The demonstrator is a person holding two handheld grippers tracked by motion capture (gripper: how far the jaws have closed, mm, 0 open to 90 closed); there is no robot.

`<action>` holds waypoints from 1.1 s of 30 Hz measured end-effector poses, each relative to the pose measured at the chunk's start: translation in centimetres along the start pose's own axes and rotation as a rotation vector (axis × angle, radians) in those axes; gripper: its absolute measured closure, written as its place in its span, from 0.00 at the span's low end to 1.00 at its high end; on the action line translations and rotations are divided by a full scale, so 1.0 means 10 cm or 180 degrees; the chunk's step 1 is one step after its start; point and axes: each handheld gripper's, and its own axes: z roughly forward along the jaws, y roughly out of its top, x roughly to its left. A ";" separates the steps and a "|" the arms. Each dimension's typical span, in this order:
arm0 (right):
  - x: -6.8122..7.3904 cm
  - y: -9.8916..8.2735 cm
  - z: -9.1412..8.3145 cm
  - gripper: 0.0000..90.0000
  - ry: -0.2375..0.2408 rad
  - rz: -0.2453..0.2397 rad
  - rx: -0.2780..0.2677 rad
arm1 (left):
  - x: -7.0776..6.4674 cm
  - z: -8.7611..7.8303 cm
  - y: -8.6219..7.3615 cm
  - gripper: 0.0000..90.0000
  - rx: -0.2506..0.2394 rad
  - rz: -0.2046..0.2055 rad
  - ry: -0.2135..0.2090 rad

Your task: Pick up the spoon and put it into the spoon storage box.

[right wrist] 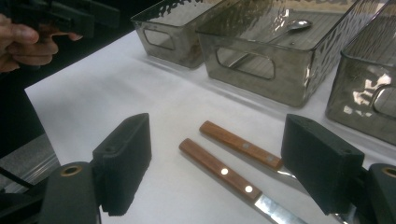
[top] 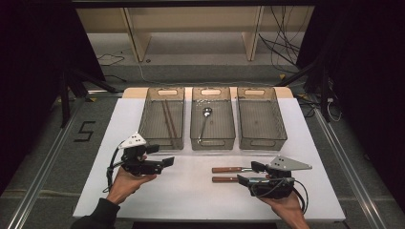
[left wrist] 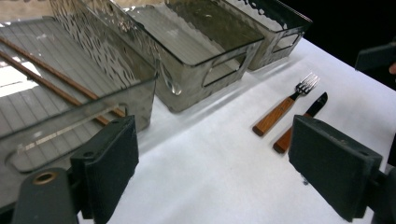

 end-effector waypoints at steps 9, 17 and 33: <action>-0.10 0.13 0.03 0.28 -0.0044 -0.0093 0.0080 | 0.01 -0.10 -0.14 0.17 -0.0049 -0.0004 0.0030; -0.17 0.25 0.09 0.27 -0.0078 -0.0179 0.0186 | 0.00 -0.17 -0.20 0.18 -0.0101 0.0000 0.0046; -0.19 0.43 0.27 0.27 -0.0092 -0.0416 0.0480 | -0.03 -0.26 -0.31 0.18 -0.0156 0.0074 0.0087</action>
